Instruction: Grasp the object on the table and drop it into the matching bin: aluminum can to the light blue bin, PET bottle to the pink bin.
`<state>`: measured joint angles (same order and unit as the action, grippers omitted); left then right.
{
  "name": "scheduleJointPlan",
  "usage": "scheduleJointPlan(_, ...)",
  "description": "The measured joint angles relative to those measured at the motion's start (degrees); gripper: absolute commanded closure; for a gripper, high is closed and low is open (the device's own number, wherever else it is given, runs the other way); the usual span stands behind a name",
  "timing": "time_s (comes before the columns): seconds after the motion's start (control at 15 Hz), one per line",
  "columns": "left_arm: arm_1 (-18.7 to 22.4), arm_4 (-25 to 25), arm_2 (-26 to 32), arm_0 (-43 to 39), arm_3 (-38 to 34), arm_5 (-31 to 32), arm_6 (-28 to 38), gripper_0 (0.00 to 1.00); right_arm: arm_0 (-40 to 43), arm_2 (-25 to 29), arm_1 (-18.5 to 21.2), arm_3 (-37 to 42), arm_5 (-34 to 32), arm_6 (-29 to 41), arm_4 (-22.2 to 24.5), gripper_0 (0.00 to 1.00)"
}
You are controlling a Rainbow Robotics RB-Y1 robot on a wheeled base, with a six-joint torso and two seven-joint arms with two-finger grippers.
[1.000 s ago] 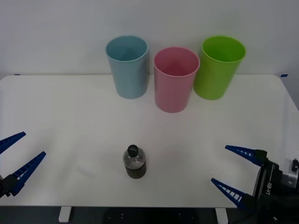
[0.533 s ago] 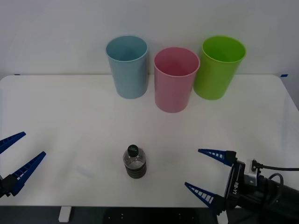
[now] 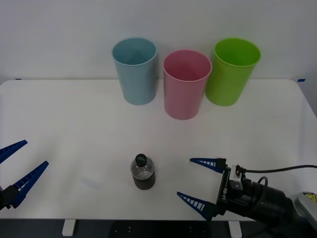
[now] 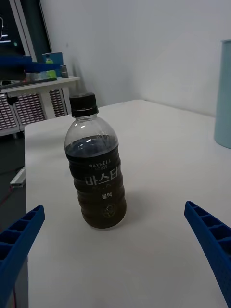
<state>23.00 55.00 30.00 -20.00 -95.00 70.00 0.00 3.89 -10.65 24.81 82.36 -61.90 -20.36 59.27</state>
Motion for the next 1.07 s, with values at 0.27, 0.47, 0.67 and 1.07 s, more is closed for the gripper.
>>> scheduleJointPlan(0.27,0.0,0.0,0.0,0.0,0.0,0.0,0.0,0.0,-2.35,-0.62,-2.96,-3.0,0.65,-1.53,2.68,0.0)
scheduleJointPlan(0.47,0.0,0.0,0.0,0.0,0.0,0.0,0.0,0.0,-2.92,-2.31,-4.42,-3.6,3.05,-2.39,3.83,0.0)
scheduleJointPlan(0.67,0.0,0.0,0.0,0.0,0.0,0.0,0.0,0.0,-3.45,-4.77,-4.65,-3.61,5.05,-3.06,3.9,0.0)
scheduleJointPlan(1.07,0.0,0.0,0.0,0.0,0.0,0.0,0.0,0.0,-5.63,-10.29,-4.88,-3.61,10.54,-3.72,3.92,0.0)
